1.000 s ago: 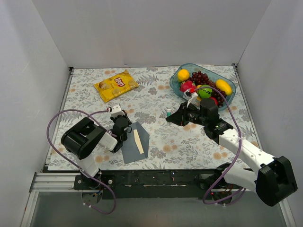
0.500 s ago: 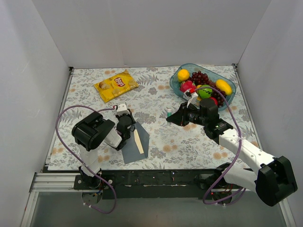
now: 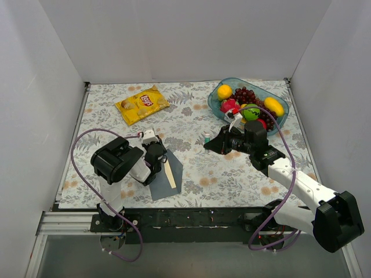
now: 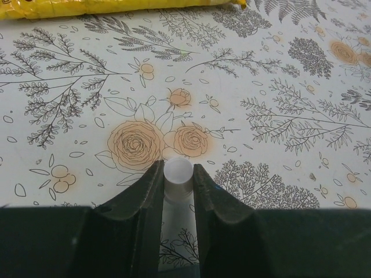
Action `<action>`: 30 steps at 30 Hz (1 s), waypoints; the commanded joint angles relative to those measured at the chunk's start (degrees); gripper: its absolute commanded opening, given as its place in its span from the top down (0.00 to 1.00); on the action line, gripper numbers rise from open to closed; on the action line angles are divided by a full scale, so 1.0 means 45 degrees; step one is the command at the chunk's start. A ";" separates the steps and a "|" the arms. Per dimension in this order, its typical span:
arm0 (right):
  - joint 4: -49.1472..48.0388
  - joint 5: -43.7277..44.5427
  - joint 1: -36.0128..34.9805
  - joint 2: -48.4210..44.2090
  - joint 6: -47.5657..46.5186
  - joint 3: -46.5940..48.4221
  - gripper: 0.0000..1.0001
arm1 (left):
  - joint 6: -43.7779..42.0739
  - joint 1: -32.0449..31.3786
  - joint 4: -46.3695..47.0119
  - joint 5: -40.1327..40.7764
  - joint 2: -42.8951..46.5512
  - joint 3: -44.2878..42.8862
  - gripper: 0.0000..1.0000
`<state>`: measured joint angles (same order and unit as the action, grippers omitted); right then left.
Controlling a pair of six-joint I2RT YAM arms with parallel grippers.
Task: Place the letter into the envelope and seal it
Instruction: Place the solid glue cap at the center of the board.
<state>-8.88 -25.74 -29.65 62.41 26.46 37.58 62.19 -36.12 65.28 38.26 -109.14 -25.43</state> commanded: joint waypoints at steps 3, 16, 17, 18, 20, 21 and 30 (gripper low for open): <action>-0.0291 -0.0237 0.0007 0.0154 -0.0196 0.0164 0.99 | -0.0324 -0.0391 0.0414 0.1282 -0.1174 0.0319 0.82; -0.0291 -0.0296 -0.0013 0.0193 -0.0196 0.0144 0.99 | -0.0579 -0.0450 0.1276 0.1439 -0.1801 0.0573 0.59; -0.0311 -0.0316 0.0006 0.0212 -0.0215 0.0144 0.99 | -0.0579 -0.0450 0.1256 0.1420 -0.1781 0.0573 0.53; -0.0291 -0.0297 -0.0013 0.0213 -0.0196 0.0144 0.99 | -0.0598 -0.0450 0.1275 0.1439 -0.1762 0.0592 0.49; -0.0311 -0.0316 0.0006 0.0232 -0.0196 0.0144 0.99 | -0.0579 -0.0450 0.1314 0.1439 -0.1742 0.0593 0.43; -0.0311 -0.0335 -0.0013 0.0232 -0.0196 0.0144 0.99 | -0.0579 -0.0450 0.1295 0.1439 -0.1742 0.0593 0.42; -0.0330 -0.0316 -0.0013 0.0154 -0.0196 0.0066 0.99 | -0.0540 -0.0450 0.0476 0.1420 -0.1118 0.0378 0.33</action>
<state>-8.86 -26.15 -29.63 63.44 26.41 37.58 59.11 -38.26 76.27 44.10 -115.07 -24.75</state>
